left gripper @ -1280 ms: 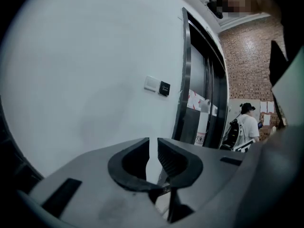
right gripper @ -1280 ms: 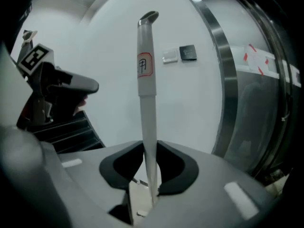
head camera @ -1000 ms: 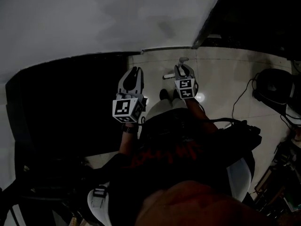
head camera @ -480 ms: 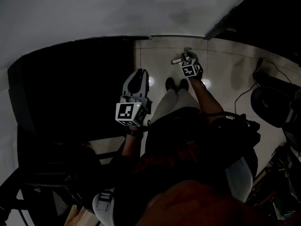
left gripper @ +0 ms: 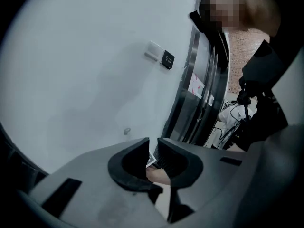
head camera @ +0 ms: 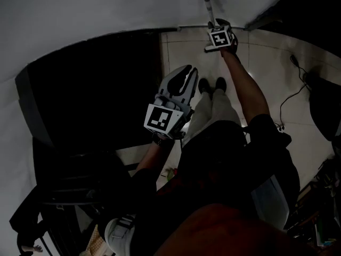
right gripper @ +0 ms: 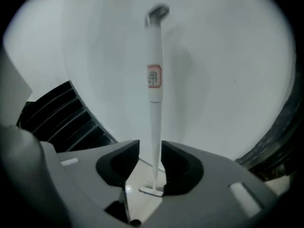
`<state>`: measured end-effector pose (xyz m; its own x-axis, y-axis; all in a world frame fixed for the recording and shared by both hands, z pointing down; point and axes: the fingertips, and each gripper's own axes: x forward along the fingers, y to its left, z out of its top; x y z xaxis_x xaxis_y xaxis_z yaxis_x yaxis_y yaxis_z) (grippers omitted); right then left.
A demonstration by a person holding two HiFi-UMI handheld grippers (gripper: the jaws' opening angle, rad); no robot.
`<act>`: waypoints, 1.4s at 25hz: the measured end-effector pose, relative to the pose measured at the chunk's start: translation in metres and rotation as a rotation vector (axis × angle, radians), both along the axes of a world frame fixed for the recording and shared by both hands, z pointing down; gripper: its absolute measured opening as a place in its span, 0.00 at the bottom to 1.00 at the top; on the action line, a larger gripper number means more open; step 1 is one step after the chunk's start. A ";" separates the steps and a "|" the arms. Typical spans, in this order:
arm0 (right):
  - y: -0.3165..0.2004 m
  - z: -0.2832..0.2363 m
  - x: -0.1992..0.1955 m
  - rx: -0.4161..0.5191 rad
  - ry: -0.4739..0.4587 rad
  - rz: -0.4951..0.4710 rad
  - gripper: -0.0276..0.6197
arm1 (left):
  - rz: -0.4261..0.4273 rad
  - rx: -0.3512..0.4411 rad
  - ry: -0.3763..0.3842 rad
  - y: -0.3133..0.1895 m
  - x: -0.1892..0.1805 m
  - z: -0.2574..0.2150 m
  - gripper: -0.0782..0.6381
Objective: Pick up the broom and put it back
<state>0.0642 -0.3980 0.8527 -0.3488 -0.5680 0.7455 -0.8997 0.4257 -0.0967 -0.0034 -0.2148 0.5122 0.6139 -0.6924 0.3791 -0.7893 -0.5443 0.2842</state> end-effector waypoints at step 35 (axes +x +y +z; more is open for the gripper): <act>0.545 -0.461 -0.032 0.630 -0.246 0.105 0.04 | 0.087 0.177 0.086 0.367 -0.079 -0.113 0.17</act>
<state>0.0318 0.1468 0.3914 -0.3853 -0.9073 0.1682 -0.9228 0.3797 -0.0658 -0.0827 0.1518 0.3994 0.6988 -0.6869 0.1996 -0.7145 -0.6565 0.2420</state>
